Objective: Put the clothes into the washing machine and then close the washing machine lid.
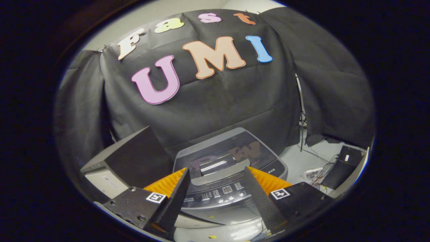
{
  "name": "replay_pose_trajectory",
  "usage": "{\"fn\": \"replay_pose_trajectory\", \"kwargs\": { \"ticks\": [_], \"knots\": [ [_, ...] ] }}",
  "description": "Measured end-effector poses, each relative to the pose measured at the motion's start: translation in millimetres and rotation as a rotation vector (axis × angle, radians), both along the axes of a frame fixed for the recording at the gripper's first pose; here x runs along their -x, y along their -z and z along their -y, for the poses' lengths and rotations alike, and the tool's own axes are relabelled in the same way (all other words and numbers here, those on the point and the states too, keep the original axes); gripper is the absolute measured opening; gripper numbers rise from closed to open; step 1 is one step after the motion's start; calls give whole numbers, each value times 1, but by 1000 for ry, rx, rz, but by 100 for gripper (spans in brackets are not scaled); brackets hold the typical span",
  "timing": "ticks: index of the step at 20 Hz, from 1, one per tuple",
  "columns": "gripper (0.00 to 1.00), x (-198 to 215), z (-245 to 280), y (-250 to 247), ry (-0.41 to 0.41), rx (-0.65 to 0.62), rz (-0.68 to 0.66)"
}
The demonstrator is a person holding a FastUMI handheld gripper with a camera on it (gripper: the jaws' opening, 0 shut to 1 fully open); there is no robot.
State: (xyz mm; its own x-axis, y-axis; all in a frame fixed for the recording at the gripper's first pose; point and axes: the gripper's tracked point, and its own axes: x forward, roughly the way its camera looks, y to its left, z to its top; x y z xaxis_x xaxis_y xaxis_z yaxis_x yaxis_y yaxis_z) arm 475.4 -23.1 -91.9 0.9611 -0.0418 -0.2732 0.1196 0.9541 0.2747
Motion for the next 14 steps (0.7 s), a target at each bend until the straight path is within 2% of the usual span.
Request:
{"fn": "replay_pose_trajectory", "kwargs": {
  "ticks": [4,6,9,14],
  "knots": [
    [97,7,0,-25,-31,50,69],
    [97,31,-9,-37,-46,46,95],
    [97,48,-4,-56,-22,12,181],
    [97,79,-14,-81,-7,28,300]
  ]
}}
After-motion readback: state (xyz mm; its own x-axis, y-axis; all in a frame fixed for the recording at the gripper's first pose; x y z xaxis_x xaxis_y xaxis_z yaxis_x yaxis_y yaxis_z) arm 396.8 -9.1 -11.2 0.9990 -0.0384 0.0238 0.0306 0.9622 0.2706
